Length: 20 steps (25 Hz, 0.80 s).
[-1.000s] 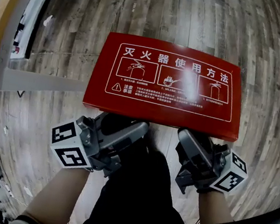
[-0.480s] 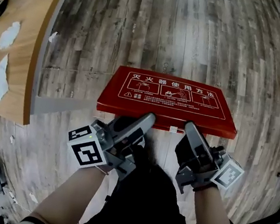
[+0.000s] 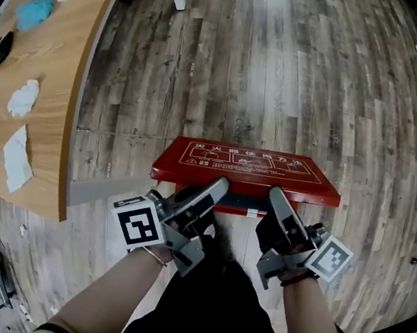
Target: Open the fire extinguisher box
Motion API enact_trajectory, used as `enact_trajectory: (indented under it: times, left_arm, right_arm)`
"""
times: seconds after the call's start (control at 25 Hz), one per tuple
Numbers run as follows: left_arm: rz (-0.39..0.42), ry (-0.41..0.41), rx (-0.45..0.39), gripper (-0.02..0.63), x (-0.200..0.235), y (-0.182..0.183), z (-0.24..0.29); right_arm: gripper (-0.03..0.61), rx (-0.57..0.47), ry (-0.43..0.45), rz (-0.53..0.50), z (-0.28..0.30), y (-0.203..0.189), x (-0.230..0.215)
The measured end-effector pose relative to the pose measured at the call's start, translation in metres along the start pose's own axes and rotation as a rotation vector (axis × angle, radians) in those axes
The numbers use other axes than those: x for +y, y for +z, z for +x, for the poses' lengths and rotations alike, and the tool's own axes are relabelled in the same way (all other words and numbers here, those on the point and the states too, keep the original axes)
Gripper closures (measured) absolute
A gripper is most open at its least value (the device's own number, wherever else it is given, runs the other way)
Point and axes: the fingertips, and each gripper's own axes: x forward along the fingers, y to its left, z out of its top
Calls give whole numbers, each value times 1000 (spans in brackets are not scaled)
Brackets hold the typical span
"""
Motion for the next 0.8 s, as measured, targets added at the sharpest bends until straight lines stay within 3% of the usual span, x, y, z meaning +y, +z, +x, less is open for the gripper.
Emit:
enact_trajectory:
  times: [0.12,0.24,0.32,0.52,0.8]
  left_arm:
    - [-23,30,35,532,-3,10,9]
    - [-165,11,-27,537,-8,17,18]
    - [-201,2,-64,541,-9,20,22]
    - [-169,14,-105,541,-9,29,27]
    - [-135,72,-233,549,-10,45,41]
  right_arm:
    - [525,-33,-9,18,8,11,3]
    - [529,-64,-2,45,15,21,4]
    - [532,-74,9,56,18,25,5]
    - [537,-62,34,100,26,33,6]
    - [540,-25,17,175,38,51,3]
